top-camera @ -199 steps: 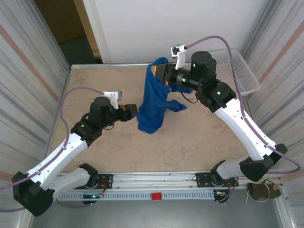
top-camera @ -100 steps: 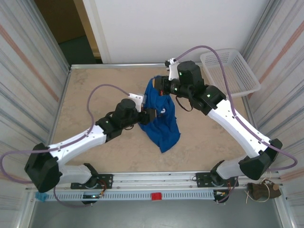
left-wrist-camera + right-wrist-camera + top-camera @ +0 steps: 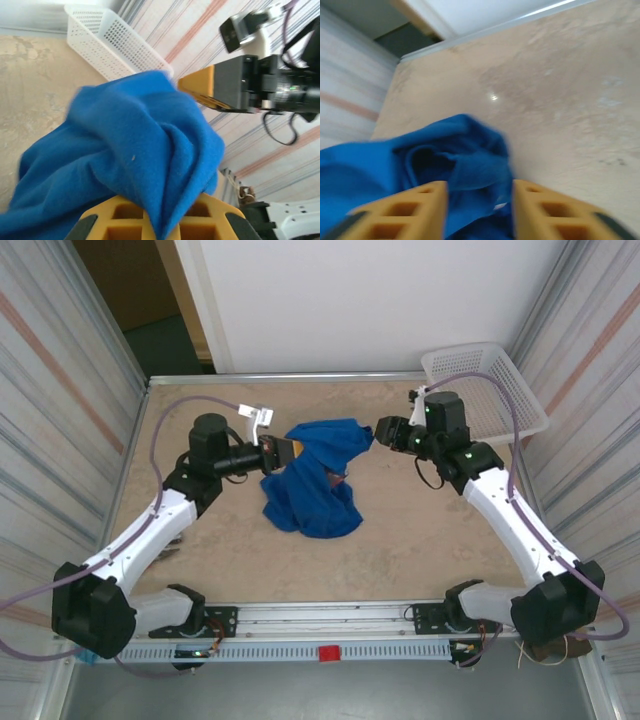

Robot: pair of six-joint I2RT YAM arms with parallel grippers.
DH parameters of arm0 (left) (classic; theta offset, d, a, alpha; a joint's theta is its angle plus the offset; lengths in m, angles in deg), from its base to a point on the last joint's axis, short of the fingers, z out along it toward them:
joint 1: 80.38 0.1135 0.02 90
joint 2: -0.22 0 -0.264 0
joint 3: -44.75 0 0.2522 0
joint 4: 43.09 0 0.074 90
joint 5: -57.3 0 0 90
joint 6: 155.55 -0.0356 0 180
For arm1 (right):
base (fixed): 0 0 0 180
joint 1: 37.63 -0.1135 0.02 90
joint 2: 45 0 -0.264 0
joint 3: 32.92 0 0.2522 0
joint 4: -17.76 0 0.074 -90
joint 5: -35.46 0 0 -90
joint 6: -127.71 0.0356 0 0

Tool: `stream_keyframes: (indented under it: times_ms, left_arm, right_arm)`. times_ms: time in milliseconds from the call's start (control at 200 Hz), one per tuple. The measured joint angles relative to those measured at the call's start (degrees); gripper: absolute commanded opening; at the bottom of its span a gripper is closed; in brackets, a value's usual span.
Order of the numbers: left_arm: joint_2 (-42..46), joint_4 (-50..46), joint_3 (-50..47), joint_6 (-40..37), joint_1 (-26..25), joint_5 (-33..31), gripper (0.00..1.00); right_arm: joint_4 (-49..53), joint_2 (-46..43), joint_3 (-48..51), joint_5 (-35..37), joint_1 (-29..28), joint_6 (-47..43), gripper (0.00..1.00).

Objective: Fold the inside-out t-shirt

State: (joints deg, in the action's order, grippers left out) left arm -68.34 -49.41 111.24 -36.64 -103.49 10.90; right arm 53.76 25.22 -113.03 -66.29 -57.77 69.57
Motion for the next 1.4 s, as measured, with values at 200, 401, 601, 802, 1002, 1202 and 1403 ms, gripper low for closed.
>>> stream_keyframes:
  times_ms: [200, 401, 601, 802, 1002, 1202, 1403]
  left_arm:
    - [-1.31, 3.23, 1.99, 4.57, 0.87, 9.66, 0.00]
    - [-2.27, 4.00, 3.67, 6.25, 0.87, 13.51, 0.00]
    - [-2.29, 3.96, 3.96, 6.51, 0.87, 14.47, 0.00]
    - [-2.27, 4.00, 1.57, 6.01, 1.25, 14.19, 0.25]
    - [-1.75, 4.39, -6.54, 6.16, 8.02, 11.65, 0.03]
    - [-1.55, 4.90, -10.27, 7.21, 12.24, 9.90, 0.00]
    - [-1.29, 5.22, -10.25, 7.17, 12.07, 9.07, 0.00]
  right_arm:
    - [-1.95, -6.25, 7.15, -1.62, -1.07, 0.22, 0.71]
    - [-8.85, -12.59, 16.52, -3.41, -8.41, 6.14, 0.75]
    - [-17.70, -7.30, 17.79, -4.79, -14.80, 11.61, 0.58]
    - [-22.16, -0.87, 16.61, -6.21, -13.44, 12.66, 0.00]
    - [-19.10, -5.16, 16.63, -5.49, -5.60, 11.41, 0.00]
    - [-13.40, -14.43, 16.61, -4.61, -1.14, 8.50, 0.00]
    - [-8.28, -16.50, 14.71, -4.59, -0.70, 6.64, 0.00]
